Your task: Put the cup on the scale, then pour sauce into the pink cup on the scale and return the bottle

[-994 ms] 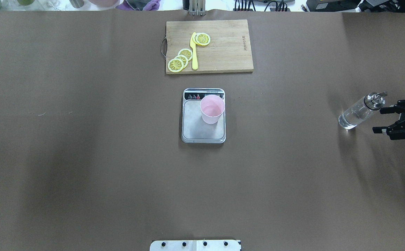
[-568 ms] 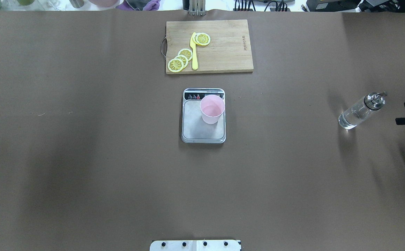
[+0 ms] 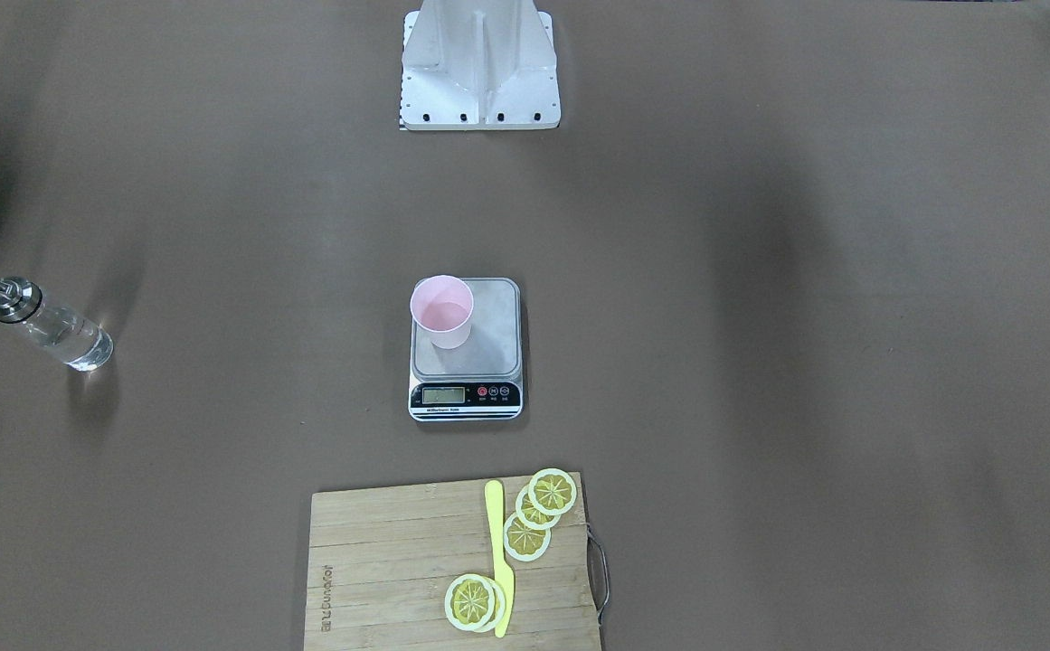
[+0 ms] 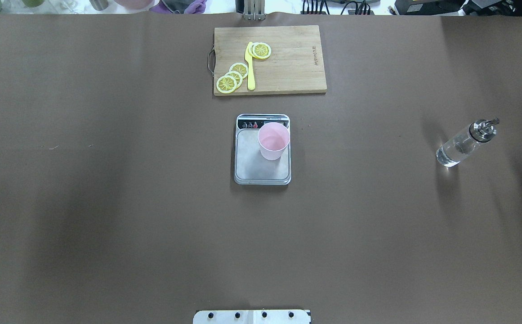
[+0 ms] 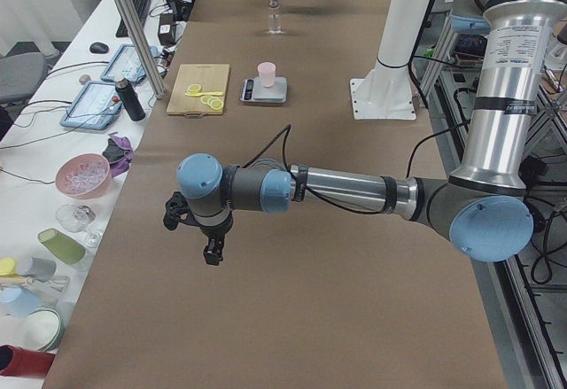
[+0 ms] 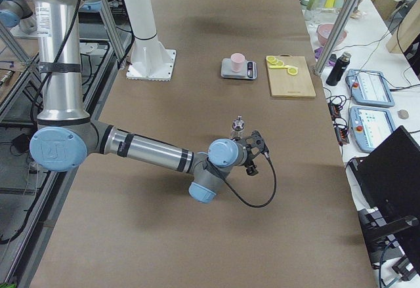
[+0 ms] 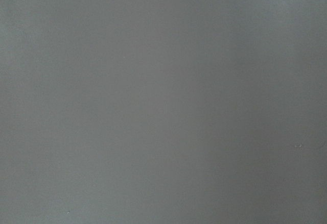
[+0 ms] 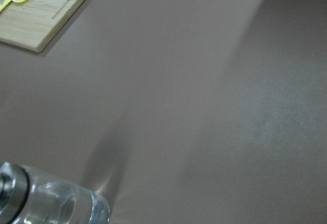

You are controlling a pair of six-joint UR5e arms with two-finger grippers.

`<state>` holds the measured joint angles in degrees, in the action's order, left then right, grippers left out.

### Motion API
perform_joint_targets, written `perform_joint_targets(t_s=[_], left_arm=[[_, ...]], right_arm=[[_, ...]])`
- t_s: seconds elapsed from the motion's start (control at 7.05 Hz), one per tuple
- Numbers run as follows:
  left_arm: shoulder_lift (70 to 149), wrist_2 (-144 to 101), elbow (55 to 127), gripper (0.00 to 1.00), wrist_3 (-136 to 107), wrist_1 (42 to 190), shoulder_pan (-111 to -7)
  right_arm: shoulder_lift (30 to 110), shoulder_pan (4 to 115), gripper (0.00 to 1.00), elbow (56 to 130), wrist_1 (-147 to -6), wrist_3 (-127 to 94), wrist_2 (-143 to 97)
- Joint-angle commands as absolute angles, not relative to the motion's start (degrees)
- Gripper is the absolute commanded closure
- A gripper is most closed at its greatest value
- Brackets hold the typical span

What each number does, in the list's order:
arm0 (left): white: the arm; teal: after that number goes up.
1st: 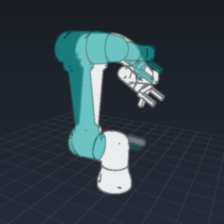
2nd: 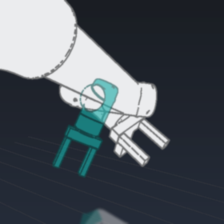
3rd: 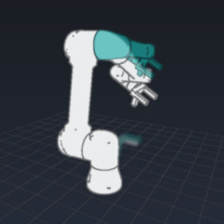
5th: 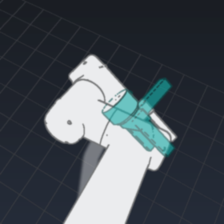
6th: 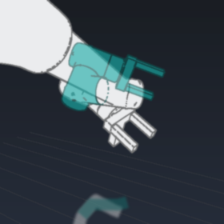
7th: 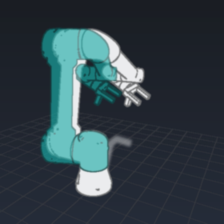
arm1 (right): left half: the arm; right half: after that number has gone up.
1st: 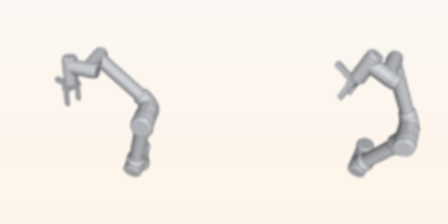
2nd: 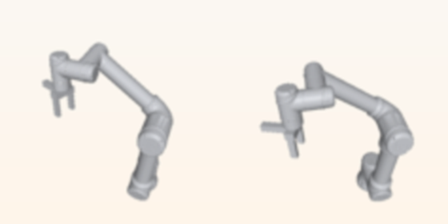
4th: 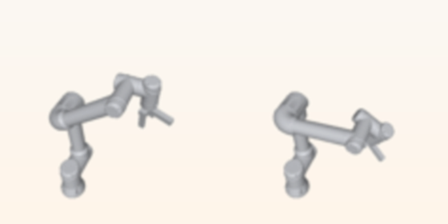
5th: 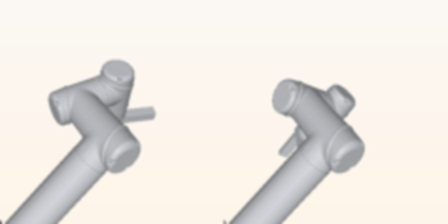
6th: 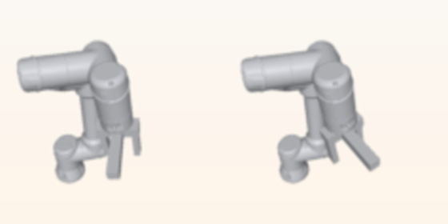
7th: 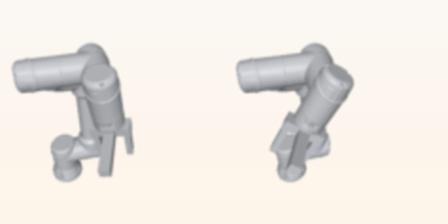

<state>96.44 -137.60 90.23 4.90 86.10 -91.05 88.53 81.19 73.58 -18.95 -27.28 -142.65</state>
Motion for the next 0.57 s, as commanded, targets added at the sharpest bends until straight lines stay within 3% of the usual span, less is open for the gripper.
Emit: perform_joint_targets(t_s=[0.0, 0.43], left_arm=[[96.77, -137.64, 90.26, 0.03, 5.01, 86.13, -91.05], [96.85, -138.16, 90.61, 0.03, 4.75, 85.96, -91.05]], right_arm=[[84.65, 84.10, 0.00, 75.48, -38.31, -27.25, -139.68], [82.45, 84.64, 0.00, 82.43, -63.04, -26.81, -135.62]])
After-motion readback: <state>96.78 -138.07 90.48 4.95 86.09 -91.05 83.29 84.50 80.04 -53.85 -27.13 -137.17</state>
